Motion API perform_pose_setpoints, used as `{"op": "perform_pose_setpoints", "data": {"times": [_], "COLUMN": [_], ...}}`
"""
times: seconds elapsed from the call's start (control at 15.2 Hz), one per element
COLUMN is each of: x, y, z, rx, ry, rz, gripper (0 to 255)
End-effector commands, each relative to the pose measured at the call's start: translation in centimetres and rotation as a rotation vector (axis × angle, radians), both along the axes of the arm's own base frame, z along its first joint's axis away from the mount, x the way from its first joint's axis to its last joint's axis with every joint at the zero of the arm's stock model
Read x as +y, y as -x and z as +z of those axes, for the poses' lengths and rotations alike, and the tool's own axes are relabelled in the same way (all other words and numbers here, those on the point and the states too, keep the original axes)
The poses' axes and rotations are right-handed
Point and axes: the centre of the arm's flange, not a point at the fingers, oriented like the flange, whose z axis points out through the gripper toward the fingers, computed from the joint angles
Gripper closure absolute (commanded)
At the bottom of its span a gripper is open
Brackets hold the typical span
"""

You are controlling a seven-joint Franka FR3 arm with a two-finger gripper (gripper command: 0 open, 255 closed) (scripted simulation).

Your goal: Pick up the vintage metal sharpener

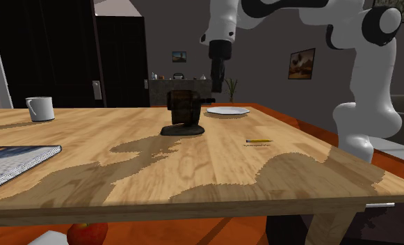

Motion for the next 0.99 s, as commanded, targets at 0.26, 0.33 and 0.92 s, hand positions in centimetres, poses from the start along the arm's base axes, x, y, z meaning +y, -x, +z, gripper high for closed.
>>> {"op": "perform_pose_setpoints", "data": {"times": [0.26, 0.33, 0.92], "x": [1.8, 1.8, 1.8], "y": [-4.5, -4.5, -4.4], "z": [-1.9, -2.4, -4.8], "rx": [0.022, 0.022, 0.022], "ry": [-0.03, -0.03, -0.031], "rz": [-0.031, -0.031, -0.031], "gripper": [0, 0, 255]}}
